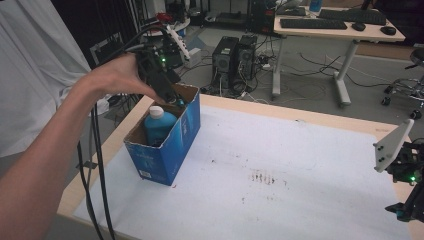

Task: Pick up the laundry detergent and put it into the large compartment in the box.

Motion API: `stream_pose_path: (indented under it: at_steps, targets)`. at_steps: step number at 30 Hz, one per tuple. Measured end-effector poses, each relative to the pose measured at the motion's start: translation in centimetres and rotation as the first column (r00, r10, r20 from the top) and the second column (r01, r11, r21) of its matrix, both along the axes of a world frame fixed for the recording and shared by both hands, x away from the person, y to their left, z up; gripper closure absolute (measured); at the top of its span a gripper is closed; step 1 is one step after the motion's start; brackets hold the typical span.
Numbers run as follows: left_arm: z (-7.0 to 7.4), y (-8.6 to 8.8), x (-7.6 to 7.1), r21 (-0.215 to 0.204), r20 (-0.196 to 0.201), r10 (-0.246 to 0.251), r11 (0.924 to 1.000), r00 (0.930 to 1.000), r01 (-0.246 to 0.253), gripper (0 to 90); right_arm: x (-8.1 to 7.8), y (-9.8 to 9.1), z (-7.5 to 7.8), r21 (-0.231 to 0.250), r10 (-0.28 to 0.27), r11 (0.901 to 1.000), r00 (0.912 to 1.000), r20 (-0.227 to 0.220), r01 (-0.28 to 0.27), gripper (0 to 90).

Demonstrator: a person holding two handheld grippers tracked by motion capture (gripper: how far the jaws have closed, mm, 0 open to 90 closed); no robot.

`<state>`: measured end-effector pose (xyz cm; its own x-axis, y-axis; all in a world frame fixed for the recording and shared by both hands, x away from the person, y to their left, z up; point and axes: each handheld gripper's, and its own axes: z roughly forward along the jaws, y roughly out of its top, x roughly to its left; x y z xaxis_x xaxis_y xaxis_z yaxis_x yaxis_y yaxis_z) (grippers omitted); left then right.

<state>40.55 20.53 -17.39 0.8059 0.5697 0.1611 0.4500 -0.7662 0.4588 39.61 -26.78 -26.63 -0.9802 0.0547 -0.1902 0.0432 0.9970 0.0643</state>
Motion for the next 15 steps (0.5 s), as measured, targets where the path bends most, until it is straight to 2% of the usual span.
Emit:
stream_pose_path:
  at_steps: [8,15]
  targets:
    - [0.4,-3.6,-0.2,0.023,-0.002,-0.086,0.9960,0.9963,0.086,16.0,0.0,0.2,0.0,0.000,-0.005,1.0000,1.0000,0.002,0.005,12.9]
    - [0.2,-6.5,-0.3,0.038,-0.008,-0.153,0.9875,0.9882,0.153,16.0,0.0,0.3,0.1,0.003,-0.009,1.0000,0.9999,0.007,0.009,12.9]
